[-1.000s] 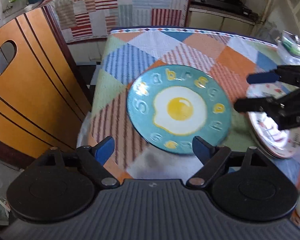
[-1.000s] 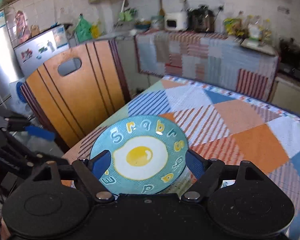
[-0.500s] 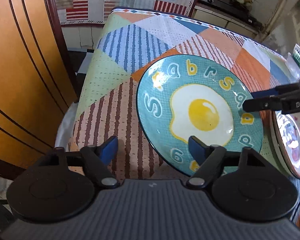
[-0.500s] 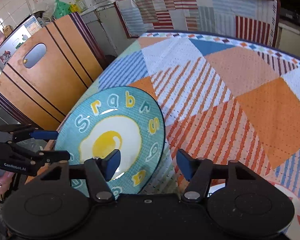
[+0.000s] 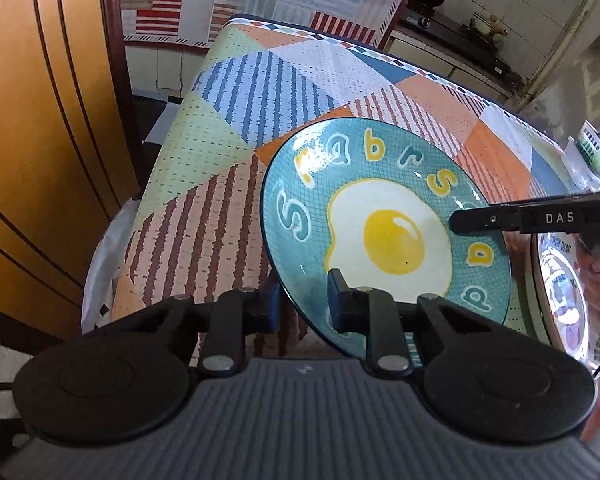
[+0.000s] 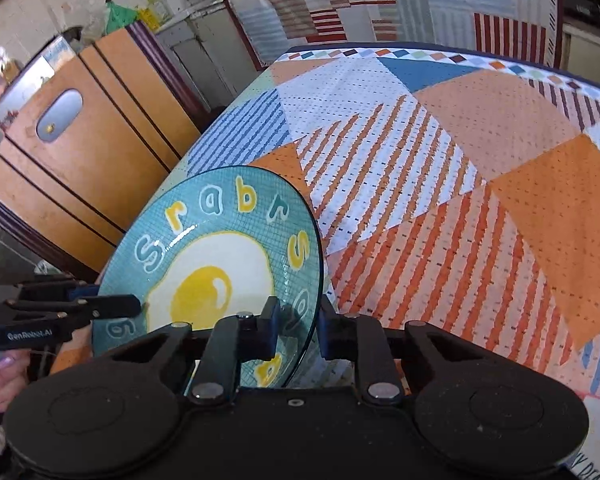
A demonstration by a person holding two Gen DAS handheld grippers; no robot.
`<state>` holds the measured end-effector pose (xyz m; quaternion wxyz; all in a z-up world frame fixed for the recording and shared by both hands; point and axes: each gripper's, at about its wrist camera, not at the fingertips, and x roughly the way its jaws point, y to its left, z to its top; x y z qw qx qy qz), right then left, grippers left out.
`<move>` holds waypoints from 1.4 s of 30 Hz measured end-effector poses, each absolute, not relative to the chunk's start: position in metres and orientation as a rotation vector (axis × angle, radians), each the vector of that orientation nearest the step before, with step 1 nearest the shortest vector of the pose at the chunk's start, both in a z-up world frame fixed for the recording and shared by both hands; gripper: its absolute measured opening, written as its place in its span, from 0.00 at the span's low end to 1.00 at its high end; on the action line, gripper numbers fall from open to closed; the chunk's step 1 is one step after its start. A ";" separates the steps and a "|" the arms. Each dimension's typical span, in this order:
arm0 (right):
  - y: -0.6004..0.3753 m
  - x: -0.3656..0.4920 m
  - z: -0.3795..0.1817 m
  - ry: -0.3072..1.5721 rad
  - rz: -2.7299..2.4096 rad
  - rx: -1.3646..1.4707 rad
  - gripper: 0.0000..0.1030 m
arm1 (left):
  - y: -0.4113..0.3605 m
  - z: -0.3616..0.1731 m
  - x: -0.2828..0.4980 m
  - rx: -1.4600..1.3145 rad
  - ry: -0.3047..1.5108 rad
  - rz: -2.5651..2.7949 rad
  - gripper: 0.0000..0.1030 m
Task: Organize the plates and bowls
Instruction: 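Grasp the teal egg plate rim with the right gripper and tilt it up, then carry the held teal egg plate over the Lovely Bear plate stack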
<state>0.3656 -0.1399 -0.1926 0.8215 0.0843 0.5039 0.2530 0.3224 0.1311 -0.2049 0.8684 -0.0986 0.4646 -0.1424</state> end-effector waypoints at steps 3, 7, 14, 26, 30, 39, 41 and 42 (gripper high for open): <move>-0.137 0.363 -0.191 1.065 0.546 0.148 0.21 | 0.127 -0.202 0.318 -0.178 0.985 -0.294 0.21; -0.143 0.357 -0.178 1.049 0.533 0.148 0.20 | 0.124 -0.197 0.314 -0.216 1.012 -0.331 0.21; -0.163 0.328 -0.148 0.982 0.536 0.168 0.16 | 0.114 -0.166 0.298 -0.187 0.989 -0.376 0.22; -0.207 0.258 -0.083 0.861 0.465 0.164 0.16 | 0.065 -0.103 0.257 -0.112 0.898 -0.455 0.22; -0.232 0.229 -0.067 0.831 0.422 0.158 0.16 | 0.037 -0.093 0.247 -0.084 0.890 -0.500 0.23; -0.286 0.184 -0.072 0.827 0.314 0.226 0.16 | -0.025 -0.093 0.228 -0.030 0.924 -0.571 0.23; -0.293 0.178 -0.078 0.835 0.297 0.233 0.16 | -0.034 -0.098 0.228 -0.031 0.945 -0.573 0.23; -0.296 0.176 -0.081 0.838 0.288 0.237 0.16 | -0.039 -0.101 0.228 -0.029 0.956 -0.575 0.23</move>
